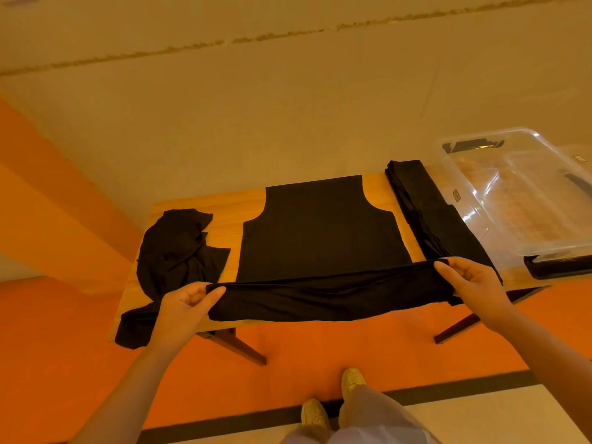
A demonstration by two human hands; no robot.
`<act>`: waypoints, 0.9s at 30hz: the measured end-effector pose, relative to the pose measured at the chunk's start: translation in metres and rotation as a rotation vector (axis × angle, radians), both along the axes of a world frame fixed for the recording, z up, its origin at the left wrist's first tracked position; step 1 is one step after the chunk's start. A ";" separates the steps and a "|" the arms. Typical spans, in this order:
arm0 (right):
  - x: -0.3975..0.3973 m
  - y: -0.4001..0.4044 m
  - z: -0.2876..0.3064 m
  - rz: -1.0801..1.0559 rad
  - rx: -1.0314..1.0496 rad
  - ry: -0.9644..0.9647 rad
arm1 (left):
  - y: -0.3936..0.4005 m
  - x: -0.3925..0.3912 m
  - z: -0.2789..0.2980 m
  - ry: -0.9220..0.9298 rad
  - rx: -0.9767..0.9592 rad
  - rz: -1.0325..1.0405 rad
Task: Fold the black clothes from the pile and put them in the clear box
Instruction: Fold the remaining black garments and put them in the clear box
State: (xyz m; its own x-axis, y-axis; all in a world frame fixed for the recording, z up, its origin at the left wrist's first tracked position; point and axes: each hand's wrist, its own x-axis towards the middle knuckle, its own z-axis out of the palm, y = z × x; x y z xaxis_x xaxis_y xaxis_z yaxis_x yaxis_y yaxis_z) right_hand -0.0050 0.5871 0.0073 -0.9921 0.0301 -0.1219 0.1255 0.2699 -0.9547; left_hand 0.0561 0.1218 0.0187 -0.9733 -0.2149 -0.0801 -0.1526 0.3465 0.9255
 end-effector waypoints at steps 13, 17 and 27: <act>-0.196 -0.007 -0.004 0.063 0.272 -0.071 | 0.005 -0.194 0.016 -0.101 -0.352 0.021; -0.255 -0.025 -0.007 -0.078 0.413 -0.037 | 0.014 -0.262 0.004 -0.063 -0.509 0.239; -0.161 -0.055 -0.086 0.465 0.871 0.198 | 0.048 -0.163 -0.099 -0.146 -1.015 -0.370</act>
State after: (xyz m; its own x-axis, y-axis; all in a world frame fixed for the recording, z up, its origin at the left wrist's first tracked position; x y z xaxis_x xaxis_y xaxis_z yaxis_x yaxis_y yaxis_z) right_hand -0.1662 0.5320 -0.0785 -0.9281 -0.3650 -0.0736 -0.3092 0.8655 -0.3940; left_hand -0.1071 0.1701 -0.0804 -0.9869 0.0579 -0.1506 0.0329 0.9859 0.1639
